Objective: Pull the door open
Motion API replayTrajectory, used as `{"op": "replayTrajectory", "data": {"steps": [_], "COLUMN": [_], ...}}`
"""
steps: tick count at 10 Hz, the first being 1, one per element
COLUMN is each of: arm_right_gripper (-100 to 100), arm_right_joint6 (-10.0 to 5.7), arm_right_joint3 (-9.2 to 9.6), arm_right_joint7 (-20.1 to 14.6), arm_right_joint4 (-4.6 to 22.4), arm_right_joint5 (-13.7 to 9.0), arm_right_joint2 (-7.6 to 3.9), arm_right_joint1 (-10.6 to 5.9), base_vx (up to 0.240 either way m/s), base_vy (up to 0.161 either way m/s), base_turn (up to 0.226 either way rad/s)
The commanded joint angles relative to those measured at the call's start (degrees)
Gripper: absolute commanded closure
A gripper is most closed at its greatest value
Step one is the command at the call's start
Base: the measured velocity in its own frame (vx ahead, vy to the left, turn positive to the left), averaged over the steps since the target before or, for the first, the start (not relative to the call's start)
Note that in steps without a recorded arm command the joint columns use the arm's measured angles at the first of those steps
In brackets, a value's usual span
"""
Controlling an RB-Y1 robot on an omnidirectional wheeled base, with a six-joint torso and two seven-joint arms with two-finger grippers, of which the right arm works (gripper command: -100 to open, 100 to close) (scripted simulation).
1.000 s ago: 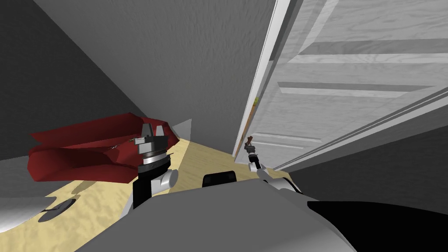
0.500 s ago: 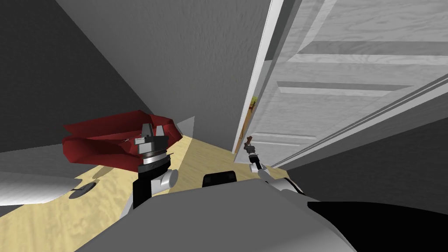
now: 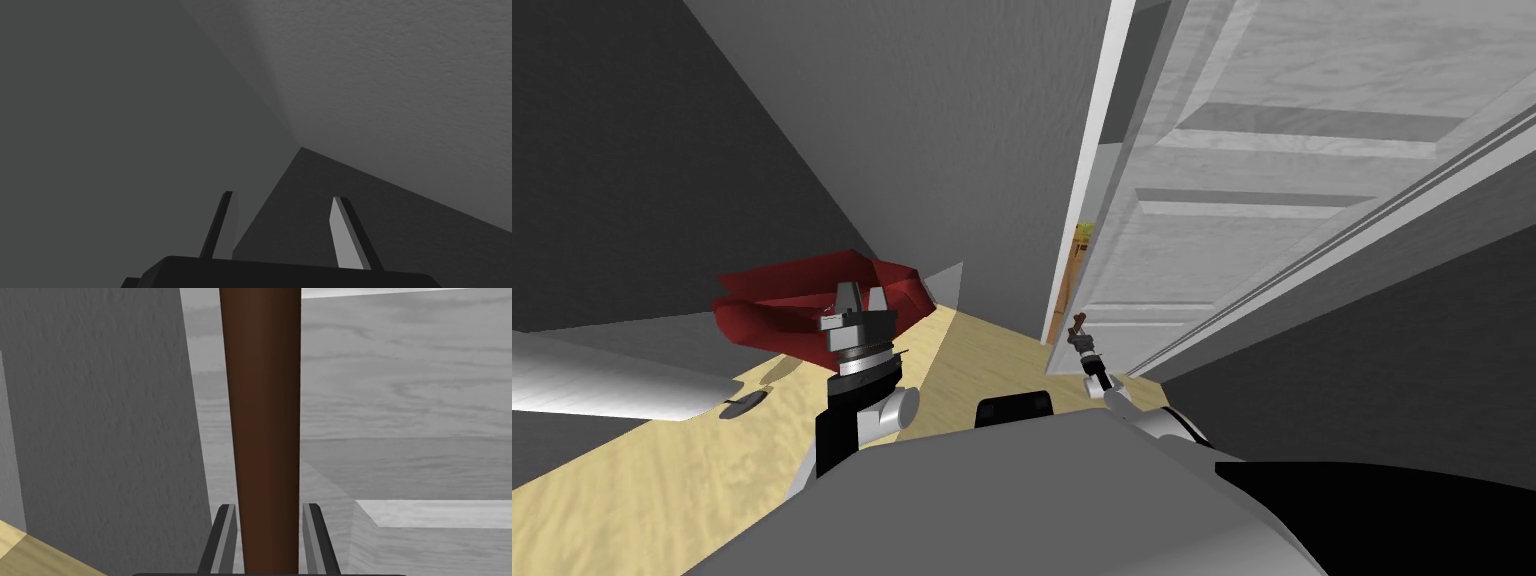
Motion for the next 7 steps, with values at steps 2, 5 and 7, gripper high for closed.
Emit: {"op": "replayTrajectory", "data": {"steps": [2, 5, 7], "arm_right_gripper": [100, 100, 100], "arm_right_joint6": [-1.66, -3.83, -4.75], "arm_right_joint3": [1.76, 4.08, 5.06], "arm_right_joint7": [-2.3, -5.32, -6.59], "arm_right_joint4": [-0.2, -0.46, -0.57], "arm_right_joint5": [1.5, 3.47, 4.3], "arm_right_joint2": [-1.28, -2.96, -3.66], "arm_right_joint1": [0.94, 2.19, 2.71], "base_vx": [-0.221, -0.226, -0.157], "base_vy": [-0.052, -0.071, -0.048], "base_turn": [0.077, 0.067, 0.032]}}
